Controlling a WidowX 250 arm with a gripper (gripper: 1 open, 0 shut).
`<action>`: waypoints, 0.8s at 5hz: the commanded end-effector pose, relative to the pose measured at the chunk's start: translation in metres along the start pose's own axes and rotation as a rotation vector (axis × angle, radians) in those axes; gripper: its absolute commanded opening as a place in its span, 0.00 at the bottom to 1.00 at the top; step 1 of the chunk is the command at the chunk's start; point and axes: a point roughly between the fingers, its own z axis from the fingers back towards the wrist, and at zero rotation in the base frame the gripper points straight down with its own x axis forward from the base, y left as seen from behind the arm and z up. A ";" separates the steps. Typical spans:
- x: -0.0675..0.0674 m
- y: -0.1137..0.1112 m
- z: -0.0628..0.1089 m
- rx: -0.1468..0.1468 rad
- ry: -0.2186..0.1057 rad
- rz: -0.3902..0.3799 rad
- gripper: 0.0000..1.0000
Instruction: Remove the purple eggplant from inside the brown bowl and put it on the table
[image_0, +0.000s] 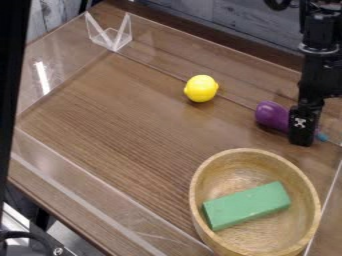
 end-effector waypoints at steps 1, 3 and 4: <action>-0.015 0.019 -0.011 0.043 -0.013 0.052 1.00; -0.016 0.020 -0.013 0.040 -0.015 0.066 1.00; -0.017 0.021 -0.015 0.038 -0.017 0.074 1.00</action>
